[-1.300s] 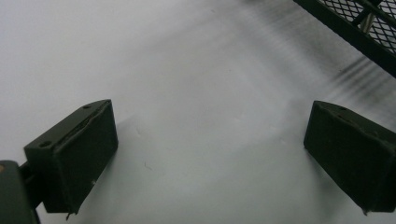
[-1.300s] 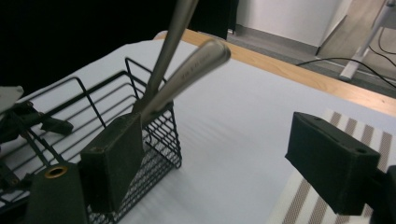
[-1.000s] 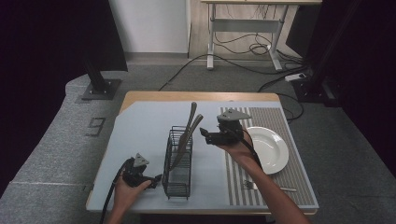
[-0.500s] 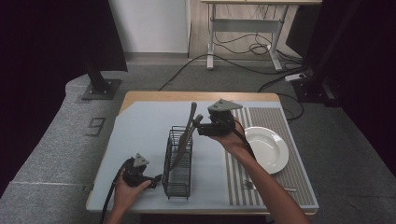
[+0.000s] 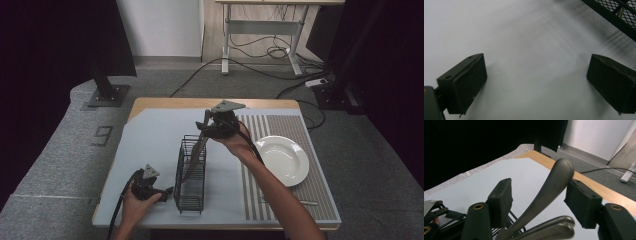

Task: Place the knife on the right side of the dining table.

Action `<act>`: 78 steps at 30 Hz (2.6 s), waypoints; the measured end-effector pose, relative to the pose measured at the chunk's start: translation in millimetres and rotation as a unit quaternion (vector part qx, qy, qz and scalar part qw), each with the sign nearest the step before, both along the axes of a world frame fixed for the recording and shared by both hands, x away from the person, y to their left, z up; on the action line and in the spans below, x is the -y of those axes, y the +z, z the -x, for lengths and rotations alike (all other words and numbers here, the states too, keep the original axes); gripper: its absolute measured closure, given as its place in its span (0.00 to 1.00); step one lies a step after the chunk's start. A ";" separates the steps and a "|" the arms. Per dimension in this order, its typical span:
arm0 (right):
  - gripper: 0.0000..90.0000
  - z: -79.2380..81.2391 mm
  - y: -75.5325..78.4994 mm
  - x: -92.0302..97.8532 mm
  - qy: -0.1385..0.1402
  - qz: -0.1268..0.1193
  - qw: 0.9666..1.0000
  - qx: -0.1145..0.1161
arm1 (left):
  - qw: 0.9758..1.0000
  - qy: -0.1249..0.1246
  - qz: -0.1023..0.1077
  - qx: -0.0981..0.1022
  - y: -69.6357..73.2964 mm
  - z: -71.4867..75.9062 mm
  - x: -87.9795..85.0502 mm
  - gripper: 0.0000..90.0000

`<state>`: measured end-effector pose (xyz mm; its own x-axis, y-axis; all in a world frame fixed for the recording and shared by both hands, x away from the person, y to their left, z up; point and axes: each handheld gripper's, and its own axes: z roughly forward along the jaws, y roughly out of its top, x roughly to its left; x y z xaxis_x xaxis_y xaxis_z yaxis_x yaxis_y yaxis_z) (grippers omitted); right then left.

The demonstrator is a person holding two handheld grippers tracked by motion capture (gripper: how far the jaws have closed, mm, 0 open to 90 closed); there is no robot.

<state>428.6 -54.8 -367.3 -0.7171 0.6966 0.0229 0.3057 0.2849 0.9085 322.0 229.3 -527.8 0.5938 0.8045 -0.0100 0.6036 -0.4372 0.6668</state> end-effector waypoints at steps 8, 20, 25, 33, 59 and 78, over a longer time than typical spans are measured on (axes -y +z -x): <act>0.59 -6.5 -10.2 -7.8 0.019 -0.006 1.000 -0.021 | 1.000 0.000 0.000 0.000 -0.1 0.0 0.0 0.03; 0.74 -5.8 -25.7 -17.7 0.039 0.008 0.999 -0.035 | 1.000 0.000 0.000 0.001 -0.1 0.0 0.0 0.03; 0.81 -7.8 -29.4 -16.4 0.045 -0.004 0.998 -0.043 | 1.000 0.000 0.000 0.001 -0.2 0.0 0.0 0.03; 0.85 -5.8 -34.0 -16.3 0.058 -0.018 0.996 -0.061 | 1.000 0.000 0.000 0.001 -0.2 0.0 0.0 0.03; 0.92 39.8 21.9 37.0 0.096 -0.141 0.985 0.009 | 1.000 0.000 0.000 0.001 -0.2 0.0 0.1 0.03; 0.92 41.7 24.3 109.5 0.050 -0.152 0.986 0.038 | 1.000 0.000 0.000 0.002 -0.2 0.1 0.2 0.03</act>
